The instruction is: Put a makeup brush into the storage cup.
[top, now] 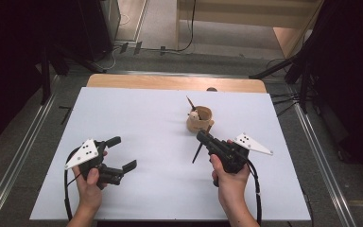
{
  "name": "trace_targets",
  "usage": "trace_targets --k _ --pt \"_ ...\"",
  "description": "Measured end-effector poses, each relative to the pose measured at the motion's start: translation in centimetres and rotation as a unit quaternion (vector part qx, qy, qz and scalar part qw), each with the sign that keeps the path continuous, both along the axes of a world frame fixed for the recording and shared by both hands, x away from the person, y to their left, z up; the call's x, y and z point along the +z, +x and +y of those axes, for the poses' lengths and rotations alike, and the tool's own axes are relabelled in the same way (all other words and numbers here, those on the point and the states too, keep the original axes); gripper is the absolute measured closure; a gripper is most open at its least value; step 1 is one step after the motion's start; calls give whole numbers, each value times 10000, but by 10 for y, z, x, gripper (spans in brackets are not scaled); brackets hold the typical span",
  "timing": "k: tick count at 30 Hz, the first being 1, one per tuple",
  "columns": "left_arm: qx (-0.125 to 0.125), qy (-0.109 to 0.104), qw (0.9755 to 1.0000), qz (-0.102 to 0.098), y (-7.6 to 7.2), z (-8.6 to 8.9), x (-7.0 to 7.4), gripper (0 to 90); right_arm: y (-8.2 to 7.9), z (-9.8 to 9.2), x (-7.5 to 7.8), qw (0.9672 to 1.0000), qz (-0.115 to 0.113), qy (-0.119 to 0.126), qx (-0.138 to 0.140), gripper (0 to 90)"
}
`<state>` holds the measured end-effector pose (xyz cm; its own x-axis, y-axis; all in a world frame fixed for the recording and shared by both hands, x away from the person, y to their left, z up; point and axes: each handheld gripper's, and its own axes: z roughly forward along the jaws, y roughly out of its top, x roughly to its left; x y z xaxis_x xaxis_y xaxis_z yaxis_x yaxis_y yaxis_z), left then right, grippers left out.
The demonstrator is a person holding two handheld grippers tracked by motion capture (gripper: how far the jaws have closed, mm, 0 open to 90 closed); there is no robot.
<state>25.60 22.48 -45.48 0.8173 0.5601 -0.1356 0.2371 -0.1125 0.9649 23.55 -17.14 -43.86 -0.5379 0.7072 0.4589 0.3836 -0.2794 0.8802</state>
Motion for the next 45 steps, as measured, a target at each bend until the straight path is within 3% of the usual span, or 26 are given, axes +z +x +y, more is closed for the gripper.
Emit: trace_targets --k 6,20,34,45 --pt "179 52 9998 -53 -7 18 -4 0 5 -4 9 9999 -89 -52 -4 840" --pt "273 131 9995 -119 -14 32 -10 0 23 -9 33 9981 -400 -364 -297 839" --pt "243 192 9995 -44 -19 39 -16 0 43 -14 49 9934 -719 -661 -597 837" --pt "299 185 9994 -44 -19 44 -16 0 64 -13 57 9894 -936 -875 -681 836"
